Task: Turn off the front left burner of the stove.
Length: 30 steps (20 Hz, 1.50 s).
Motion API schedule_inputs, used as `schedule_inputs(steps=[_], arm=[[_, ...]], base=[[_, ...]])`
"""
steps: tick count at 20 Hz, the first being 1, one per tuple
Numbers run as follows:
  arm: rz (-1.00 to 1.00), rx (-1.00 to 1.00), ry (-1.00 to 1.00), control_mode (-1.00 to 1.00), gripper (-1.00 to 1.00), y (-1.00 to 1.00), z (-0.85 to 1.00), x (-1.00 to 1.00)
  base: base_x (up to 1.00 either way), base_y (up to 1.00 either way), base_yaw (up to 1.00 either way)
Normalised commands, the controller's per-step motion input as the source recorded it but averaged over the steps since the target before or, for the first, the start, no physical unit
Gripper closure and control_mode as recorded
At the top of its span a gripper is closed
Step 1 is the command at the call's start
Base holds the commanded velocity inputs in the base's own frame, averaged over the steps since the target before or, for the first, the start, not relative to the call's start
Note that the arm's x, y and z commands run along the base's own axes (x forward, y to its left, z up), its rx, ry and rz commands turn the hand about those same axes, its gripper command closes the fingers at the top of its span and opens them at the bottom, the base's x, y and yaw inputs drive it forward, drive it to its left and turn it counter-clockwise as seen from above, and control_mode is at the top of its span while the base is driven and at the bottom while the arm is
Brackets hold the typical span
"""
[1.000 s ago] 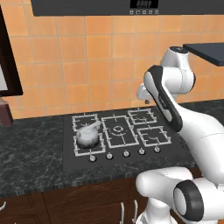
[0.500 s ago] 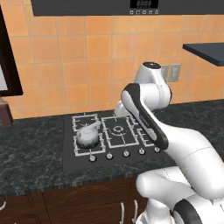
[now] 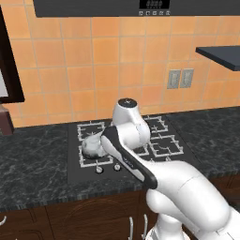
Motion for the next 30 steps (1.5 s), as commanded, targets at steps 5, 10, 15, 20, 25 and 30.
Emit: schedule_inputs(steps=[5, 10, 15, 20, 25, 30], arm=[[0.09, 0.0, 0.0, -1.0, -1.0, 0.45, -0.75, 0.02], [0.01, 0.0, 0.0, -1.0, -1.0, 0.13, -0.55, 0.23], [0.0, 0.0, 0.0, -1.0, -1.0, 0.08, -0.49, 0.26], [0.0, 0.0, 0.0, -1.0, -1.0, 0.16, -0.23, 0.27], [0.0, 0.0, 0.0, -1.0, -1.0, 0.12, -0.06, 0.25], [0.0, 0.0, 0.0, -1.0, -1.0, 0.0, -0.1, 0.22]], base=[[0.0, 0.0, 0.0], [0.0, 0.0, 0.0], [0.0, 0.0, 0.0], [0.0, 0.0, 0.0], [0.0, 0.0, 0.0], [0.0, 0.0, 0.0]])
